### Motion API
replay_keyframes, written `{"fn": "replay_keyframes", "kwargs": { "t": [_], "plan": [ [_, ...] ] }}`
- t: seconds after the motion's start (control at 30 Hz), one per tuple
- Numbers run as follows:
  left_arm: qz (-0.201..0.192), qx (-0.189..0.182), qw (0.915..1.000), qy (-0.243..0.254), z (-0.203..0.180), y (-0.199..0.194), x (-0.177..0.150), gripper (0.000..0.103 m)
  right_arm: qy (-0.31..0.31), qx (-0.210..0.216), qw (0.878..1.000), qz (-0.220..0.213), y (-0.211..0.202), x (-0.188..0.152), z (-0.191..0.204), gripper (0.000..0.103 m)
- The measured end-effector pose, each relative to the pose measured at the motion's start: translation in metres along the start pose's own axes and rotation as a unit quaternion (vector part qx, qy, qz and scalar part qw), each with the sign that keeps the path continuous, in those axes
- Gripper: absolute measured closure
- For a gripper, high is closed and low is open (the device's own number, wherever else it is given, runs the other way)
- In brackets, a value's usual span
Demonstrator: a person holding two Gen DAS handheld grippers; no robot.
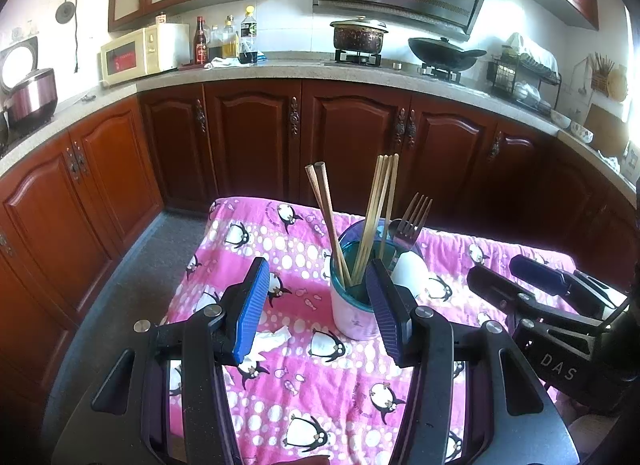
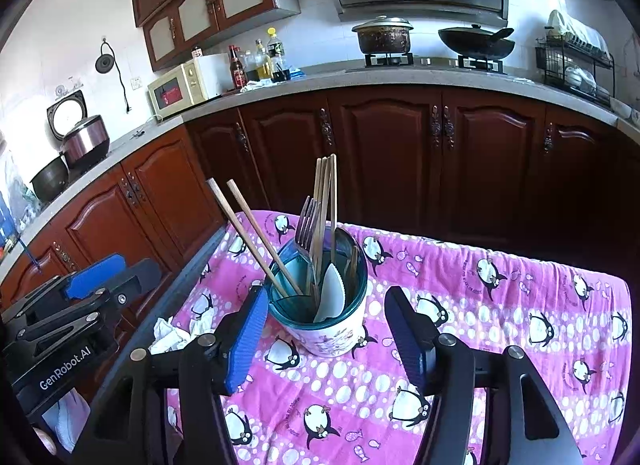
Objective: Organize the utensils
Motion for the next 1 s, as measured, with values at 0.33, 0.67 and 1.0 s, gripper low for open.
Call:
{"fn": "replay_keyframes", "kwargs": {
  "t": [0.33, 0.67, 1.0],
  "plan": [
    [0.001, 0.001, 1.0000, 0.000, 0.0004, 0.0012, 0.0000, 0.053, 0.001, -0.002, 1.000, 0.004, 0.0050, 0.0008, -0.0010, 0.044],
    [0.003, 0.002, 1.0000, 0.000, 0.0019, 0.0042, -0.0004, 0.053, 0.001, -0.002, 1.000, 0.010, 0.0087, -0.0011, -0.0015, 0.044],
    [0.002, 0.004, 1.0000, 0.000, 0.0033, 0.0050, -0.0007, 0.053, 0.001, -0.003, 1.000, 0.010, 0.0100, -0.0020, -0.0020, 0.043]
  ]
}}
Point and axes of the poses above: each gripper's, at about its wrist camera, not at the fingertips, and y roughly the way its jaws point, z to its left, x to its top, the point moved 7 cm from there along y, roughly the way its jaws point, and after that the axes turned 9 degrees about z, right-handed, at the moved point
